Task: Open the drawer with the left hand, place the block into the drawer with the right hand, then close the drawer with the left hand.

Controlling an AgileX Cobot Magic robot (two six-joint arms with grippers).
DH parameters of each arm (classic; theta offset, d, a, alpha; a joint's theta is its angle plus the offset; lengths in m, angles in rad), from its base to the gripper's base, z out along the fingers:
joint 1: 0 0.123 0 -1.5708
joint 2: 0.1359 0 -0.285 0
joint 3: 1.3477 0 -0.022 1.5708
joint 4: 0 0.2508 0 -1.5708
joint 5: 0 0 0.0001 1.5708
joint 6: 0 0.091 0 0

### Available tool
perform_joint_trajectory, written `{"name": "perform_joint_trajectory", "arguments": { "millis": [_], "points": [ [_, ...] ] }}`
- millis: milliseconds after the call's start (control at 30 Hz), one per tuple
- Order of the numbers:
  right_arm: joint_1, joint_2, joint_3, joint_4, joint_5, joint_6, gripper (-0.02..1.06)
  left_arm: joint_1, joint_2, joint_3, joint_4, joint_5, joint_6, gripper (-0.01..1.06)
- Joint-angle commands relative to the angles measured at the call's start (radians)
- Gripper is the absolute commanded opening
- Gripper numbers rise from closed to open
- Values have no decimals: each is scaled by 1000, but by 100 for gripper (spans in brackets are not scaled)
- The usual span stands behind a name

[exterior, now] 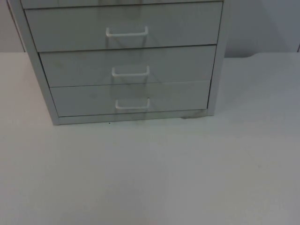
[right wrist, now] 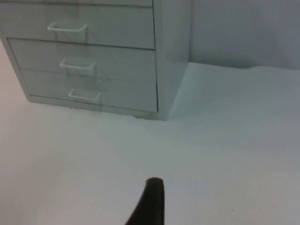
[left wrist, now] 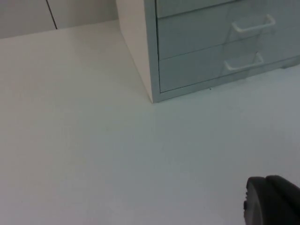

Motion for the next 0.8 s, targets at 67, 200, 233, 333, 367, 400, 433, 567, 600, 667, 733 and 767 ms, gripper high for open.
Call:
{"name": "perform_joint_trajectory", "arguments": {
  "millis": [67,200,233,333,367,400,433,567,600,667,733,767],
  "points": [
    [-2,-6,4,-123,60,64,77,5,-3,5,5,3,-8,0],
    [-2,-6,49,-198,53,153,77,5,-3,5,5,3,-8,0],
    [-2,-6,49,-198,52,169,77,5,-3,5,5,3,-8,0],
    [-2,-6,49,-198,52,169,77,5,-3,5,5,3,-8,0],
    [-2,-6,49,-198,52,169,77,5,-3,5,5,3,-8,0],
    [-2,-6,49,-198,52,169,77,5,-3,5,5,3,-8,0],
    [-2,-6,49,-198,52,169,77,5,-3,5,10,3,-16,0],
    [-2,-6,49,-198,52,169,77,5,-3,5,33,3,-45,0],
    [-2,-6,49,-198,52,169,77,5,-3,5,33,3,-45,0],
    [-2,-6,49,-198,52,162,77,5,-3,5,33,3,-45,0],
    [-2,-6,49,-198,52,158,77,5,-3,5,33,3,-45,1],
    [-2,-6,49,-191,52,158,78,5,-3,5,33,3,-45,7]
  ]
}}
